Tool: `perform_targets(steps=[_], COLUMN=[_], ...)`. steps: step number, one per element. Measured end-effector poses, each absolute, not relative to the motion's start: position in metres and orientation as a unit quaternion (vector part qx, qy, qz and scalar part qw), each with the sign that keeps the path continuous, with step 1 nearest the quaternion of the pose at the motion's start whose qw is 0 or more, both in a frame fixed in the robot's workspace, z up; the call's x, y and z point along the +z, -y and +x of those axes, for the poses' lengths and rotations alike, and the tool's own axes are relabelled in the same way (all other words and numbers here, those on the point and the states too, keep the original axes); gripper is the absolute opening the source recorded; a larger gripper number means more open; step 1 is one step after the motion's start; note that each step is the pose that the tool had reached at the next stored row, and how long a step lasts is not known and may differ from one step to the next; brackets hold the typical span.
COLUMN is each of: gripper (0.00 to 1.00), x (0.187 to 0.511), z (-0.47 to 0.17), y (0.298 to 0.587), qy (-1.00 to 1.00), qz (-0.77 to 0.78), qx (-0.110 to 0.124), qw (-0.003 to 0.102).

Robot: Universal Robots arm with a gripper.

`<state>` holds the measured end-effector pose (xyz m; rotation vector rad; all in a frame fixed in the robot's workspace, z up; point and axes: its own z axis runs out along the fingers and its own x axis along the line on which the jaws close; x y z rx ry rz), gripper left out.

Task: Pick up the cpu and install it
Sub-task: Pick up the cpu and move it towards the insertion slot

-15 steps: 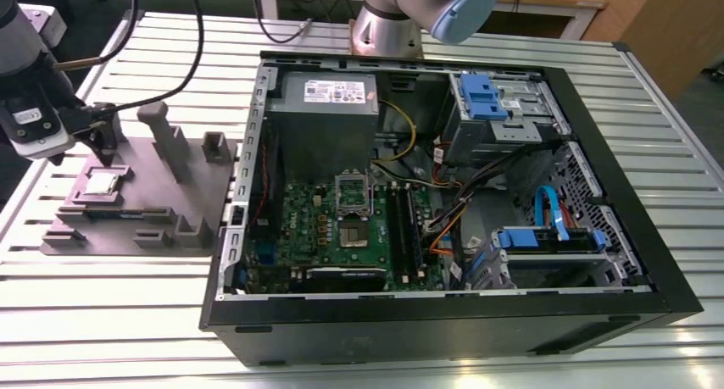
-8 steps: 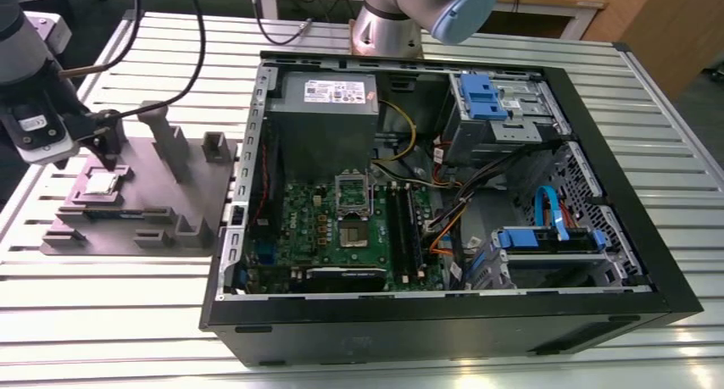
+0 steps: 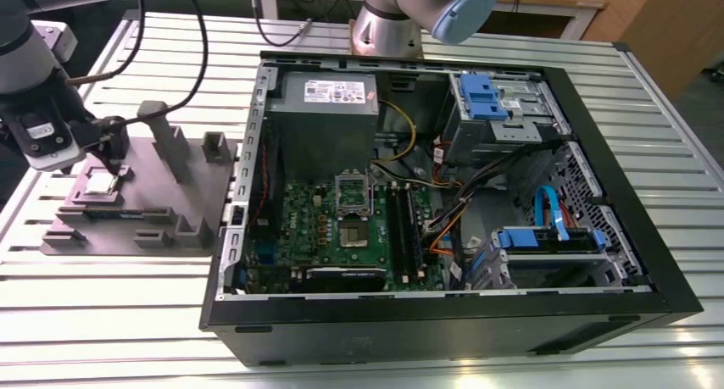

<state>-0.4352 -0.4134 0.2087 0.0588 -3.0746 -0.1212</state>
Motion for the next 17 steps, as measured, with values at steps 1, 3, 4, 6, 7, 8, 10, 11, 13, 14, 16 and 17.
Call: perform_targets(steps=[1,3,4,6,7,8,10,11,13,14,16,17], gripper=[0.65,0.65,0.65,0.65,0.65,0.65,0.65,0.65,0.65,0.65,0.65,0.65], x=[0.208,0.205,0.204,0.202,0.201,0.201,0.200,0.200,0.198,0.197,0.196,0.195], z=[-0.435,-0.435,-0.435,-0.435,-0.435,-0.435,-0.435,-0.435,-0.435,-0.435,-0.435,-0.435], y=[0.414,0.414,0.414,0.414,0.414,0.414,0.414,0.414,0.414,0.414,0.414,0.414], qy=[0.999,0.999,0.999,0.999,0.999,0.999,0.999,0.999,0.999,0.999,0.999,0.999], qz=[0.019,0.019,0.019,0.019,0.019,0.019,0.019,0.019,0.019,0.019,0.019,0.019], qx=[-0.039,-0.039,-0.039,-0.039,-0.039,-0.039,-0.039,-0.039,-0.039,-0.039,-0.039,-0.039], qw=[0.032,0.032,0.032,0.032,0.032,0.032,0.032,0.032,0.032,0.032,0.032,0.032])
